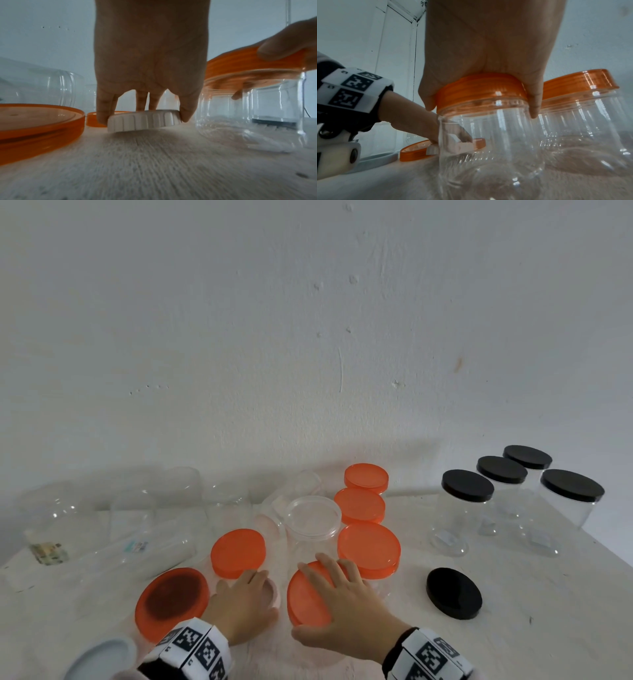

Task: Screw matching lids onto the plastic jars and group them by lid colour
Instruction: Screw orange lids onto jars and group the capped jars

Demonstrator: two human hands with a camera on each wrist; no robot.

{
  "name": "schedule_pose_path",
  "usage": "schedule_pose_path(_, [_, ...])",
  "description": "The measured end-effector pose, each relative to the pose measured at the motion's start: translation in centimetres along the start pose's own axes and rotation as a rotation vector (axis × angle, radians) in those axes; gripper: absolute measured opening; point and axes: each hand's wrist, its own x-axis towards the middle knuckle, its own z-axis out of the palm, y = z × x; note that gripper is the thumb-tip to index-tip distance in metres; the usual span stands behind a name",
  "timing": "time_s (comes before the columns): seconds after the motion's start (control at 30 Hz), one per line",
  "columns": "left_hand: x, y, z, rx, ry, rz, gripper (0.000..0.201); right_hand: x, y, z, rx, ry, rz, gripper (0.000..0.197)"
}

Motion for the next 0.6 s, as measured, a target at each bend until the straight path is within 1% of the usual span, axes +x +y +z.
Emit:
schedule_pose_path(0.13, [-1.2, -1.0, 0.3, -0.06, 0.05, 0.0, 0.081, -0.1, 0.0, 0.0, -0.015, 0.007, 0.011, 0.09])
schedule_pose_path(0.33, [-3.8, -2.7, 0.3, -0.174, 0.144, -0.018, 0.081, -0.5, -0.5, -0.4, -0.004, -0.025, 0.037, 0.089])
schedule_pose_path(0.43, [-4.5, -3.5, 0.2, -0.214, 0.195, -0.029, 0.081, -0.5, -1.4, -1.1, -0.039, -0.052, 0.059, 0.088])
schedule_pose_path(0.6, [-4.7, -3.8, 0.7, -0.263, 0.245, -0.041, 0.081, 1.1, -4.3, -3.0, -0.138, -0.063, -0.034, 0.08])
